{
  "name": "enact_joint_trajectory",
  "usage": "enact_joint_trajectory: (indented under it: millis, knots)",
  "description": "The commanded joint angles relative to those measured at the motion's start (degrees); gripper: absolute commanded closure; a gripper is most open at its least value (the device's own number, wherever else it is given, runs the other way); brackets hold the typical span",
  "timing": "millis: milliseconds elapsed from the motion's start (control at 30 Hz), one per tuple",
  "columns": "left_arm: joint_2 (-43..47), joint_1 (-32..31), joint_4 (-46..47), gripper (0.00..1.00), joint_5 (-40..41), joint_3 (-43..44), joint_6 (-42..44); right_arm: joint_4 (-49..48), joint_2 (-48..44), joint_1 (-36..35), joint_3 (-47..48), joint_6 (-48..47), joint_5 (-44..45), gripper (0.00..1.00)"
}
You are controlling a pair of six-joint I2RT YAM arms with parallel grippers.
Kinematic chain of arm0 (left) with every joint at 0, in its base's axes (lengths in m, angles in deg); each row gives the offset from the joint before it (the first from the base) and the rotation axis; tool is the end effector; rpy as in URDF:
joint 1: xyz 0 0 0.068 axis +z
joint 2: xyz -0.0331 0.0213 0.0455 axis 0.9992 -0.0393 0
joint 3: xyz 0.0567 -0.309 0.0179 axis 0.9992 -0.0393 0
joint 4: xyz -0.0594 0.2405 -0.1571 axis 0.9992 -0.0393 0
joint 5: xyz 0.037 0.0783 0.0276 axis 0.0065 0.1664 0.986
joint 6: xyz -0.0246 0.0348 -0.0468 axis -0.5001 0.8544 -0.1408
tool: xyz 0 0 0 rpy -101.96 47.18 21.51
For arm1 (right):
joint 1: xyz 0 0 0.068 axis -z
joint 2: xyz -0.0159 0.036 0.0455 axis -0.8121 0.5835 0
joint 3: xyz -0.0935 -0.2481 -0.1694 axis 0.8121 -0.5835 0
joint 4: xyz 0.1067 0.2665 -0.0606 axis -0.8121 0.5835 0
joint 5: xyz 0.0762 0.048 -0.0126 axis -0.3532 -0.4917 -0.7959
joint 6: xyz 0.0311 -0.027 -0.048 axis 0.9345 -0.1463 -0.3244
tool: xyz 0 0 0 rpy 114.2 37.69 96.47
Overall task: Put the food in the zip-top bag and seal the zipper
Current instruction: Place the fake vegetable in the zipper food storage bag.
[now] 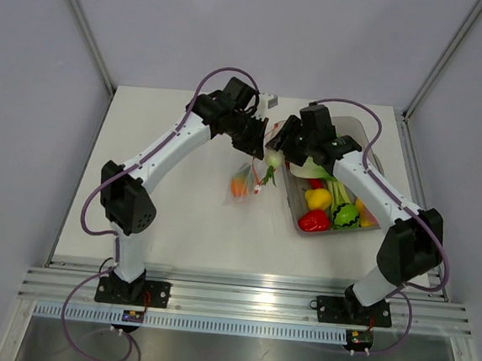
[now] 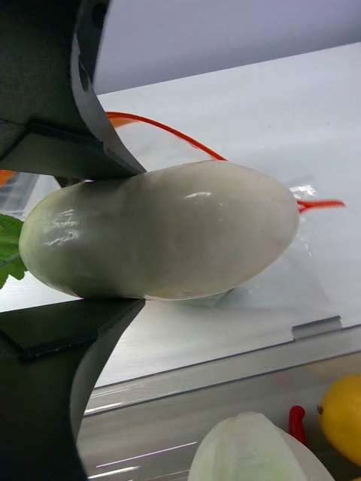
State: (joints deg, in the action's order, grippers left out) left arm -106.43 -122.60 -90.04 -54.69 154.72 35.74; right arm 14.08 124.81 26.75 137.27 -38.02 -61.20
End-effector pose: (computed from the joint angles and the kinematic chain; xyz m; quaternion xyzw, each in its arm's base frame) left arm 0.3782 -0.2859 0.3827 0.2497 0.8936 -0.2969 0.2259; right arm 0.3599 0.1913 0.3445 0.1188 0.8939 0.2764 0.3323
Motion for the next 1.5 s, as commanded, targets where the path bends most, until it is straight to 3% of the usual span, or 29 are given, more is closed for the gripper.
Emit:
enact_joint_trajectory:
  millis: [0, 367, 933, 1467]
  knots:
    - [2.72, 0.13, 1.66, 1.00, -1.62, 1.51, 0.87, 3.66, 2.27, -0.31, 5.26, 1.89, 4.72, 0.60]
    - [3.60, 0.05, 2.80, 1.00, -4.35, -3.24, 2.98, 3.15, 2.63, -0.22, 7.55, 4.53, 6.33, 0.61]
    - [1.67, 0.05, 1.31, 1.00, -4.62, 3.26, 2.63, 3.58, 6.67, -3.21, 5.27, 1.81, 1.67, 0.60]
    - [-0.08, 0.13, 1.92, 1.00, -5.93, 4.23, 2.63, 4.72, -5.11, -5.49, -1.59, 0.93, 6.85, 0.59]
